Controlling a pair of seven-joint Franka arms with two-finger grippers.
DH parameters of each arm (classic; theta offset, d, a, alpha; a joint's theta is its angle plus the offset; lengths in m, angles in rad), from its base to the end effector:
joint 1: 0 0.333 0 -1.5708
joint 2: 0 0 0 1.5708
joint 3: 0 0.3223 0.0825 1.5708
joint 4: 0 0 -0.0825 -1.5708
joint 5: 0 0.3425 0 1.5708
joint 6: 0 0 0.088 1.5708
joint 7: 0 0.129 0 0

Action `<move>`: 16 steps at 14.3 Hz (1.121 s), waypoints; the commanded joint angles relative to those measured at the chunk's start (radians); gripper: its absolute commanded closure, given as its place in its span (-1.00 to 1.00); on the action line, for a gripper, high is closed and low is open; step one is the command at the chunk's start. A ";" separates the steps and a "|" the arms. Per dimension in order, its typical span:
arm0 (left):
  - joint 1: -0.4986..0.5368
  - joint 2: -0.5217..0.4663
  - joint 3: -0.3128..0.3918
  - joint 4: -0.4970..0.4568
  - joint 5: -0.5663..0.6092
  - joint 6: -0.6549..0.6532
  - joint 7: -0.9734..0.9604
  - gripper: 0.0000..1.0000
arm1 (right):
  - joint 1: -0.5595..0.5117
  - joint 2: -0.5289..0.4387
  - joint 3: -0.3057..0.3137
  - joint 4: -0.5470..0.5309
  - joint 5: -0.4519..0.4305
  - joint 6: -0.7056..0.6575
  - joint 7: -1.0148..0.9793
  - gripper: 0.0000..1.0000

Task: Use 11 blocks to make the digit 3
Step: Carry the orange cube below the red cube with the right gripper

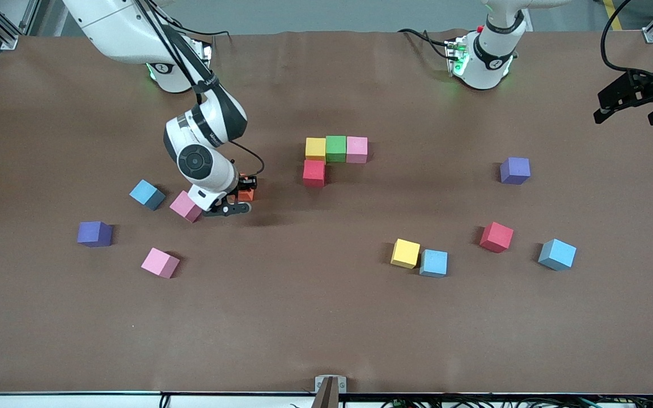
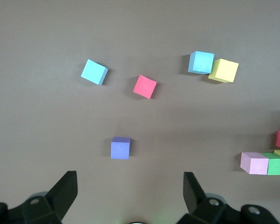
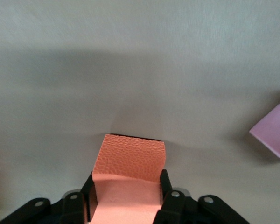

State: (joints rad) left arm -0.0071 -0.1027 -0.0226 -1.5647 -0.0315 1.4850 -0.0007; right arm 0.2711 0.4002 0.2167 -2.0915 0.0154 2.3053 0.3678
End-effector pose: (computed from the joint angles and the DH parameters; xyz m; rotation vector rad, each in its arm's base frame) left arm 0.4711 -0.0190 0.6544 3.1116 -0.0497 0.0351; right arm 0.4754 0.2519 0.2368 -3.1086 -0.1548 0.3142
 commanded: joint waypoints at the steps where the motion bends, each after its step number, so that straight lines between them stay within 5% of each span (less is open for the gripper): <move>1: 0.019 -0.012 0.000 0.000 -0.005 -0.014 0.019 -1.00 | -0.023 -0.026 0.016 0.056 0.011 -0.041 -0.003 0.27; 9: 0.009 0.009 -0.011 0.008 0.033 0.021 0.018 -1.00 | 0.006 0.126 0.000 0.410 0.009 -0.128 0.022 0.26; 16: 0.007 0.023 -0.033 0.008 0.030 0.037 -0.001 -1.00 | 0.197 0.319 -0.077 0.682 0.014 -0.260 0.141 0.26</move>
State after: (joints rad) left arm -0.0037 -0.0811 -0.0506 -1.5653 -0.0193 1.5131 -0.0009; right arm 0.4236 0.6642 0.1669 -1.5077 0.0157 2.0919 0.4725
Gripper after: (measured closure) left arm 0.000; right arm 0.493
